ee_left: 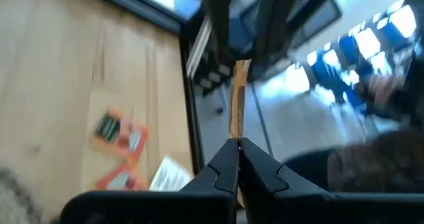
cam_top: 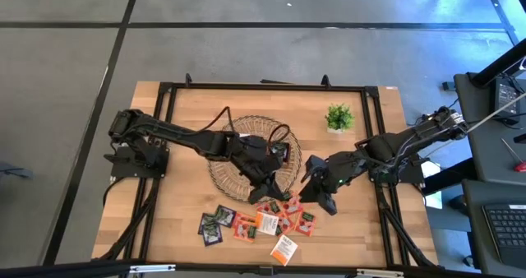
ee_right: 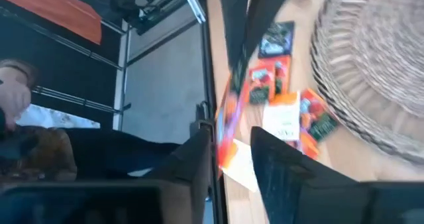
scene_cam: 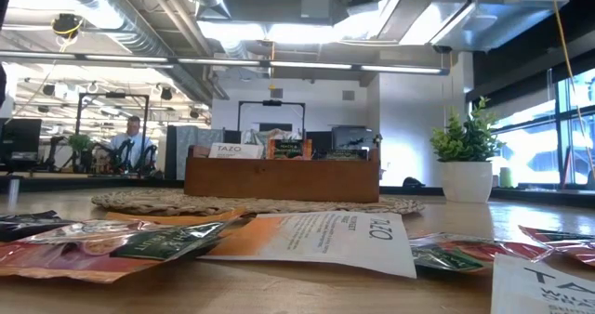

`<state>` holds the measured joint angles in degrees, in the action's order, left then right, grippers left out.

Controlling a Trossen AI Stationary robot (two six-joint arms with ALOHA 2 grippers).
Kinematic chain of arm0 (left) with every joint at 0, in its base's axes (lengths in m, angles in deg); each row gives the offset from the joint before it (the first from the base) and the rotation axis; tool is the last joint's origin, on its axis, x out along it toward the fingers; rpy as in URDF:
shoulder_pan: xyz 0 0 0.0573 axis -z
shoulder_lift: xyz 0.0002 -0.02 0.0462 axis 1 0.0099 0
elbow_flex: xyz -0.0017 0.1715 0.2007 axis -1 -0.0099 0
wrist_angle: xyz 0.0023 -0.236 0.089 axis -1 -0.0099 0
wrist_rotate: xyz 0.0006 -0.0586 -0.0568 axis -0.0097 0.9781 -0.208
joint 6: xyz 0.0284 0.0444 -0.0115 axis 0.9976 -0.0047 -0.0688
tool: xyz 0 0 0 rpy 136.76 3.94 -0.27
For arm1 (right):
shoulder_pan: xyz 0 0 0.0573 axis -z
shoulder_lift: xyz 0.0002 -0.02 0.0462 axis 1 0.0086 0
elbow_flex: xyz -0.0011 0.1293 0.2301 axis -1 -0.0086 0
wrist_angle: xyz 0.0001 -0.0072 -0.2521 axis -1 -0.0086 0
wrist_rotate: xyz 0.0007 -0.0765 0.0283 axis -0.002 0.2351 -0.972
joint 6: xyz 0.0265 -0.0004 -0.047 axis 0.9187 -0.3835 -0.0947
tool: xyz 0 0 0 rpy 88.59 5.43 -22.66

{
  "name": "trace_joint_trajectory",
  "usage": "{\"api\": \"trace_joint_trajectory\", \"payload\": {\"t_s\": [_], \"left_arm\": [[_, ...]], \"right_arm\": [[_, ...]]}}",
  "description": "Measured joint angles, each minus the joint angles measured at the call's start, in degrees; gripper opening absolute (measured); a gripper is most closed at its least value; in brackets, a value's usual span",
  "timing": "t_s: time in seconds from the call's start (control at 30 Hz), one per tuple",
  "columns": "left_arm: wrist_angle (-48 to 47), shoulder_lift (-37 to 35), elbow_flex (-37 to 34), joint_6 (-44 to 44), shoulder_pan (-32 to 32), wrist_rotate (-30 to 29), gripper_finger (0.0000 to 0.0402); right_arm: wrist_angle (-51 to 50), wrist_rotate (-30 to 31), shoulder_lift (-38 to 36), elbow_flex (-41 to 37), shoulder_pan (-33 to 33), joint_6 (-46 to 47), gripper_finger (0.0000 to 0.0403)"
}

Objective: Pick & Place Tea
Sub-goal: Put the orange tea bag into the middle section of the wooden organizer

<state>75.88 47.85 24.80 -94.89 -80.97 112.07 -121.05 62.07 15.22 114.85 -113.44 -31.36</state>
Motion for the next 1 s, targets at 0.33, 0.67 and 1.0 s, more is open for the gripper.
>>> {"api": "trace_joint_trajectory", "payload": {"t_s": [0.33, 0.67, 1.0], "left_arm": [[-28.1, -2.8, 0.1, 18.6, -10.0, -2.7, 0.0002], [-39.4, -1.0, 0.0, 34.4, -20.2, -7.9, 0.0002], [-39.7, 0.9, 0.0, 43.3, -23.9, -8.3, 0.0002]], "right_arm": [[-5.0, 9.8, -6.8, 0.0, 0.1, 1.3, 0.0145], [-8.2, 20.2, -5.9, 0.0, 0.3, 1.2, 0.0146], [-9.0, 22.6, -4.6, 0.0, 1.8, 1.2, 0.0146]]}}
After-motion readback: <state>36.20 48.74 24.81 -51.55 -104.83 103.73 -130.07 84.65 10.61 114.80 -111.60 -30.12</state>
